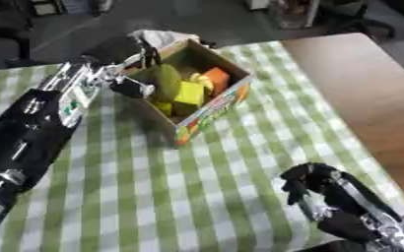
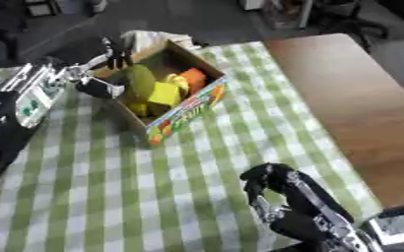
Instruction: Pick up objects on the table and place them in the box.
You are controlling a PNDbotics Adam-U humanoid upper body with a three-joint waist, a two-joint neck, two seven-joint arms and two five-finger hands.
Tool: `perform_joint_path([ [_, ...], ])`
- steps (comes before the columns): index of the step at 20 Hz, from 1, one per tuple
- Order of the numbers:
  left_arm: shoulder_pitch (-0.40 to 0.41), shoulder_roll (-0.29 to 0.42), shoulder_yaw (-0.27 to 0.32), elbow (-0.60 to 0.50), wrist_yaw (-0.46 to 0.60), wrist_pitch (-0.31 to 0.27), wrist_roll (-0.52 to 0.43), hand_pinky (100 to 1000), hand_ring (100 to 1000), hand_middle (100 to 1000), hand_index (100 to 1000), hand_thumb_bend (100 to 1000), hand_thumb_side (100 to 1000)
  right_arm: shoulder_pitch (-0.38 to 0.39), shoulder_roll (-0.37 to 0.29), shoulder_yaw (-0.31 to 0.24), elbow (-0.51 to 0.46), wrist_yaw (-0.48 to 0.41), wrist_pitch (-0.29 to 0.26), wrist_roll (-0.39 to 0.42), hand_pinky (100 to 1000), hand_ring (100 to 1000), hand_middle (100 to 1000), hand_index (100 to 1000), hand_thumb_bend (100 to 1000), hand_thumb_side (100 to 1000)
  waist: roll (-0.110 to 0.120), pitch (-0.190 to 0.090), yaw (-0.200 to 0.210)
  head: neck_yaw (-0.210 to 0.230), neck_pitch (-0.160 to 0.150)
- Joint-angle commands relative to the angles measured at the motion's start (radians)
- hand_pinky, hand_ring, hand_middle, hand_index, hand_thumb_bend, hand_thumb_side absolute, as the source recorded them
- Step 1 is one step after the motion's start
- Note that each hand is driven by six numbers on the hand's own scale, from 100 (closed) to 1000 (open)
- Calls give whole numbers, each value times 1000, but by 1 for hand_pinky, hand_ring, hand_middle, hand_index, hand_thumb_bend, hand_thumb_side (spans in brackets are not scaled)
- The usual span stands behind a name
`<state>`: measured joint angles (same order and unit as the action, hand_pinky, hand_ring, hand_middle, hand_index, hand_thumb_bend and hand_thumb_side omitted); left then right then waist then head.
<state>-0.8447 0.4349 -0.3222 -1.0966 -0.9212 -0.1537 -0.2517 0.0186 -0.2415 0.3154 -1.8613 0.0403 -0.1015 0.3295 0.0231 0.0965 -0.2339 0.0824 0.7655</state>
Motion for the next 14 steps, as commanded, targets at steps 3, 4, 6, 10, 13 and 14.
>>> perform_joint_path([
  [3, -7, 52, 45, -58, 36, 40, 35, 686, 694, 697, 841, 133, 217, -5, -3, -2, -8, 1, -2, -1, 690, 465, 517, 688, 100, 380, 0, -11, 5, -4, 5],
  [4, -1, 68, 60, -86, 65, 53, 45, 689, 698, 700, 840, 100, 210, -6, -4, -3, -8, 2, -2, -2, 690, 465, 517, 688, 100, 380, 0, -11, 8, -6, 5],
  [6, 20, 106, 93, -156, 144, 84, 67, 689, 696, 689, 833, 100, 206, -5, -4, -5, -7, 3, -2, -3, 690, 464, 517, 688, 100, 380, 2, -11, 14, -10, 5],
  [10, 95, 179, 157, -335, 367, 153, 132, 676, 681, 663, 813, 100, 259, -4, -6, -8, -7, 6, -3, -8, 690, 465, 517, 688, 100, 380, 4, -11, 28, -15, 5],
  [13, 114, 200, 162, -391, 436, 187, 138, 676, 681, 663, 813, 100, 259, -5, -7, -8, -7, 6, -3, -8, 690, 465, 517, 688, 100, 380, 5, -11, 30, -15, 5],
  [14, 116, 202, 162, -398, 443, 193, 138, 676, 681, 663, 813, 100, 259, -5, -7, -8, -7, 6, -3, -8, 690, 465, 517, 688, 100, 380, 5, -11, 30, -15, 5],
])
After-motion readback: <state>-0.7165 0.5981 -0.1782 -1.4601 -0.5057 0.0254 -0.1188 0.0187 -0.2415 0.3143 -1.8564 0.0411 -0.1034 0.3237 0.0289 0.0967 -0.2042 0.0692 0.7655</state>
